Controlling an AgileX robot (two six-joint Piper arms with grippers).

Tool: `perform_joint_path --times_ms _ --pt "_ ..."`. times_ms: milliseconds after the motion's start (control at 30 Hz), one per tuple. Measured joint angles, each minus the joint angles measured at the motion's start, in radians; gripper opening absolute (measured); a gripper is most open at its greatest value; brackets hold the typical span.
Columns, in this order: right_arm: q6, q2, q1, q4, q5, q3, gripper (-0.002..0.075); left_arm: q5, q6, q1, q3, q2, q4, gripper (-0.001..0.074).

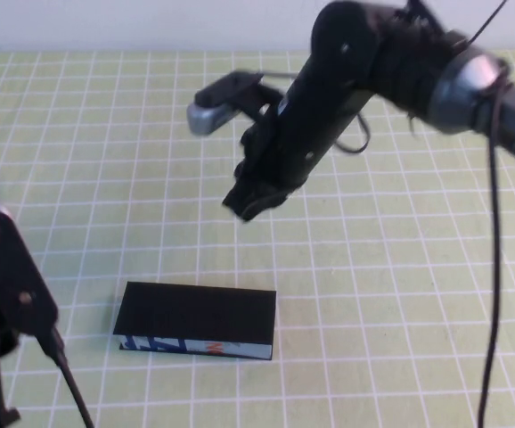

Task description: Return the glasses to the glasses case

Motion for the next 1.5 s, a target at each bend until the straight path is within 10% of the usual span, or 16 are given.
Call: perform_joint_path --times_ms 300,700,967,1500 --pt "0.190 -0.436 -0.083 -0.230 -0.123 0.110 -0.0016 -0.095 -0.367 0.109 -0.057 -0.160 0.187 -0.0001" --pt "0.198 -1.242 -0.083 -0.257 -0.619 0.917 -0.0016 -0.112 -0.051 0.127 0.013 -0.359 -0.457 -0.0001" --pt "0.291 -1.645 -0.083 -0.295 -0.707 1.266 -0.0016 -0.200 -0.062 0.127 0.110 -0.421 -0.548 -0.0001" --pt "0.411 -1.782 -0.083 -0.444 -0.616 1.364 -0.0016 -0.227 -0.066 0.127 0.113 -0.421 -0.550 -0.0001"
